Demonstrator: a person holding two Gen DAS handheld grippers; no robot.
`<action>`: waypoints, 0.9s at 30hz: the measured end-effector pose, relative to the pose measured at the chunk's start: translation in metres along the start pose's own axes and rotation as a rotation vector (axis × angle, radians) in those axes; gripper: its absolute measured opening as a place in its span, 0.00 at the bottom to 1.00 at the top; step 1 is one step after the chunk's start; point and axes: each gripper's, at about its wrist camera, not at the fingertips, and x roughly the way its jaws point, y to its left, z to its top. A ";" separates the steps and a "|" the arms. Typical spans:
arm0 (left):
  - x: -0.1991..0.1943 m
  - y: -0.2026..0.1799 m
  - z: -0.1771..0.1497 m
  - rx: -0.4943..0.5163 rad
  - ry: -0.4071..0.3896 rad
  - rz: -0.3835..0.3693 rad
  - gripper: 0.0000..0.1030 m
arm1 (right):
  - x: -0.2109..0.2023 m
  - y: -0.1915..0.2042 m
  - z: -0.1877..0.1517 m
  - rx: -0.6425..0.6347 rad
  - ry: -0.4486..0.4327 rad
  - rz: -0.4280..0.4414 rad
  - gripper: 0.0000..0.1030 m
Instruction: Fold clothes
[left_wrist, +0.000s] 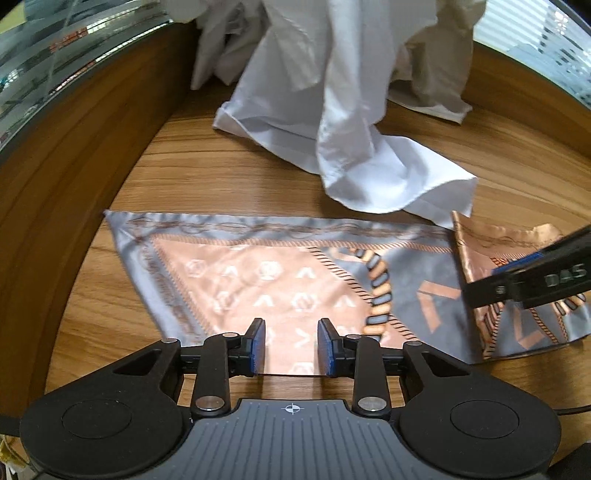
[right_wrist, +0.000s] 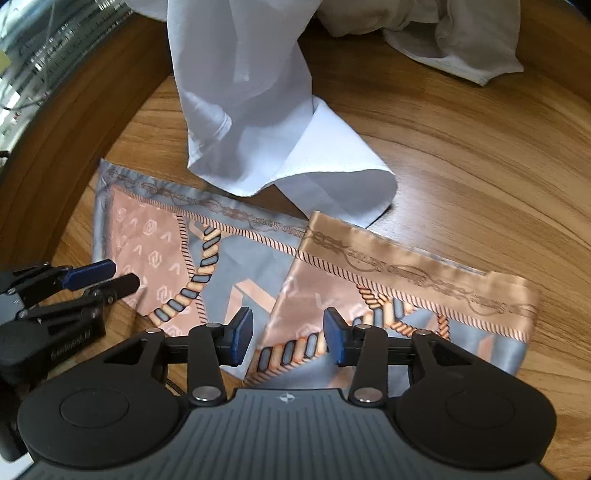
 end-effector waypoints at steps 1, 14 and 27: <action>0.001 -0.002 0.000 0.002 0.005 -0.004 0.33 | 0.003 0.002 0.001 -0.009 0.004 -0.016 0.46; 0.008 -0.008 -0.005 0.031 0.008 -0.009 0.36 | 0.004 0.006 -0.004 -0.106 0.000 -0.111 0.03; 0.010 -0.008 -0.002 -0.006 0.018 0.022 0.46 | -0.093 -0.091 -0.031 0.126 -0.096 -0.137 0.03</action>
